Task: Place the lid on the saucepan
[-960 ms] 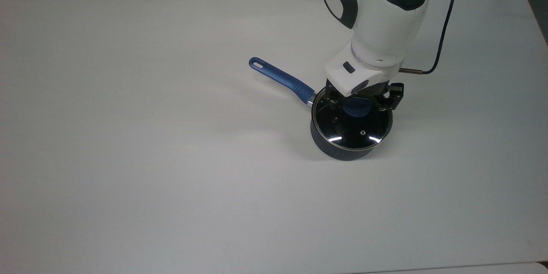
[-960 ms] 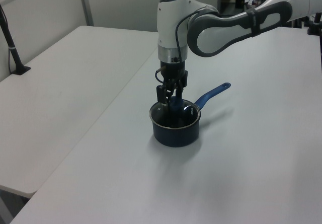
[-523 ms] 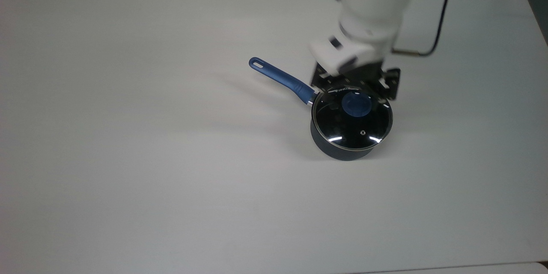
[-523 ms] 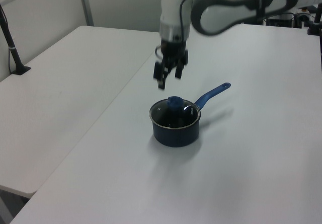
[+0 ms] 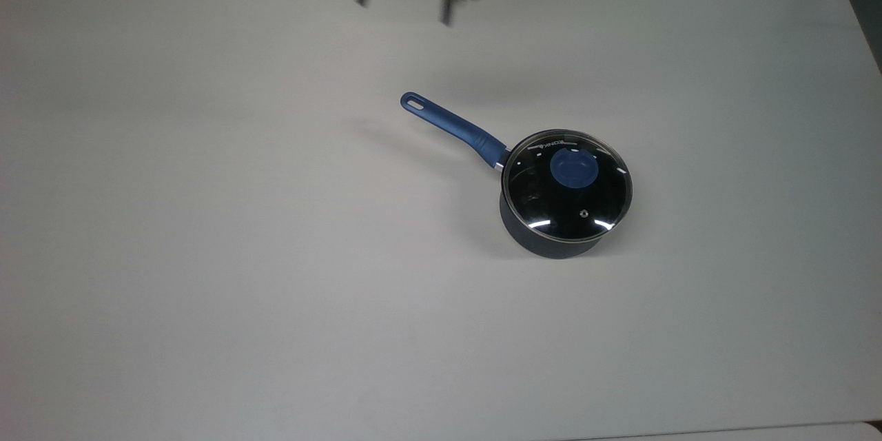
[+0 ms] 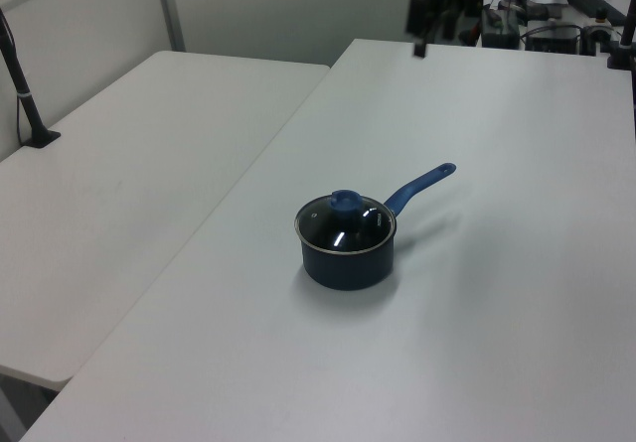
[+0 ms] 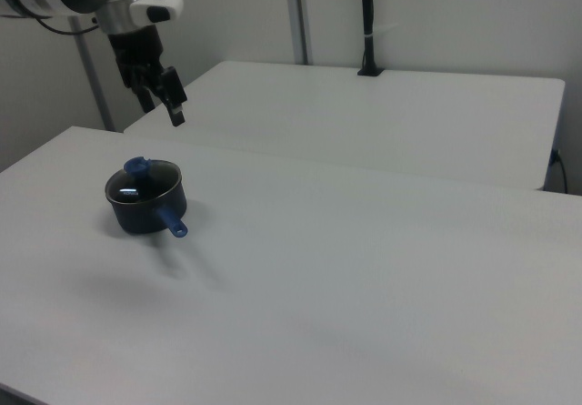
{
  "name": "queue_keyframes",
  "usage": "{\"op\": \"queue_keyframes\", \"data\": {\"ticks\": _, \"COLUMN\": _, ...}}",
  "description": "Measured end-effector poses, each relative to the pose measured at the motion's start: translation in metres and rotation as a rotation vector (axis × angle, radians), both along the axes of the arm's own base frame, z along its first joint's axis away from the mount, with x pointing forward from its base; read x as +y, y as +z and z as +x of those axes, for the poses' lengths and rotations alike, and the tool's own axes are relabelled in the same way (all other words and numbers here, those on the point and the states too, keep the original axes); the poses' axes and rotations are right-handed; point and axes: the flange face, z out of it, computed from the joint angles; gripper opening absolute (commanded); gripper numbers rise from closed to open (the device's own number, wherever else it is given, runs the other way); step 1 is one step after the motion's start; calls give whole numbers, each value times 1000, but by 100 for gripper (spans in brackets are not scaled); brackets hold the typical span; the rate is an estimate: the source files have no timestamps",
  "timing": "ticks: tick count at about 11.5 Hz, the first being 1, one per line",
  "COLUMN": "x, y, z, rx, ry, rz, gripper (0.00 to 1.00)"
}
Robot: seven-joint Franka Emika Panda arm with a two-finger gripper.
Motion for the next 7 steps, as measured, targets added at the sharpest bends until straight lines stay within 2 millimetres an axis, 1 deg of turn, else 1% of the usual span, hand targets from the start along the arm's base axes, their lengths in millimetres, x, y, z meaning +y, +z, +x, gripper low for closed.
{"op": "queue_keyframes", "data": {"ticks": 1, "x": -31, "y": 8, "z": -16, "rx": 8, "ry": -25, "rz": 6, "gripper": 100}}
{"op": "queue_keyframes", "data": {"ticks": 2, "x": -58, "y": 12, "z": -28, "rx": 12, "ry": -25, "rz": 12, "gripper": 100}}
{"op": "queue_keyframes", "data": {"ticks": 3, "x": -80, "y": 10, "z": -36, "rx": 20, "ry": 3, "rz": 12, "gripper": 100}}
{"op": "queue_keyframes", "data": {"ticks": 4, "x": -97, "y": 7, "z": -39, "rx": 29, "ry": 47, "rz": 9, "gripper": 100}}
{"op": "queue_keyframes", "data": {"ticks": 5, "x": -106, "y": 6, "z": -40, "rx": 33, "ry": 111, "rz": 4, "gripper": 100}}
{"op": "queue_keyframes", "data": {"ticks": 7, "x": -108, "y": 5, "z": -39, "rx": 31, "ry": 192, "rz": -3, "gripper": 100}}
